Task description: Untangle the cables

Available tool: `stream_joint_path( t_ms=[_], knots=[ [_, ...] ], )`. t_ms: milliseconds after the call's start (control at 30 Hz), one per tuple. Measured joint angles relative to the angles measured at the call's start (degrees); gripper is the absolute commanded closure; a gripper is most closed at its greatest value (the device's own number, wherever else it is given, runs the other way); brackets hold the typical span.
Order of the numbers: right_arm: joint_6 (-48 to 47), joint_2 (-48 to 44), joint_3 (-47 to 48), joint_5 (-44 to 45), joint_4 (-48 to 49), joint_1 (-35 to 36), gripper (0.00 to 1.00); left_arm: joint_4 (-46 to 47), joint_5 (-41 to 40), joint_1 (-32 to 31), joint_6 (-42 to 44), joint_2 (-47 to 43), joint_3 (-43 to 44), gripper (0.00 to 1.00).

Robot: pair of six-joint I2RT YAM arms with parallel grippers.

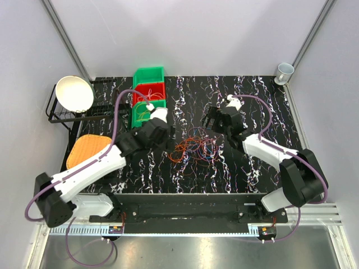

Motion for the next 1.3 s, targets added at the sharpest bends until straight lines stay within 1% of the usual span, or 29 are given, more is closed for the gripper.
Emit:
stream_joint_path(
  t_ms=[100, 333, 467, 600, 767, 1000, 1300],
  knots=[
    [0.1, -0.7, -0.5, 0.8, -0.7, -1.2, 0.00, 2.3, 0.0, -1.7, -0.4, 4.1, 0.0, 0.18],
    [0.3, -0.7, -0.5, 0.7, -0.8, -1.5, 0.00, 6.4, 0.1, -4.7, -1.0, 12.4, 0.0, 0.17],
    [0.3, -0.7, -0.5, 0.3, -0.8, -1.6, 0.00, 8.1, 0.1, -5.1, -1.2, 17.5, 0.0, 0.17],
    [0.3, -0.6, -0.5, -0.2, -0.8, -1.6, 0.00, 9.5, 0.1, -5.1, -1.0, 20.8, 0.3, 0.17],
    [0.5, -0.1, -0.5, -0.8, -0.8, -1.9, 0.00, 11.4, 0.0, -5.1, 0.5, 25.0, 2.4, 0.17],
    [0.5, 1.3, -0.5, -1.4, -0.8, -2.1, 0.00, 14.2, -0.1, -4.3, 2.8, 30.4, 6.0, 0.24],
    [0.7, 2.1, -0.5, -2.4, -0.8, -2.1, 0.00, 17.6, 0.7, -0.6, 4.4, 34.4, 6.5, 0.31]
  ],
)
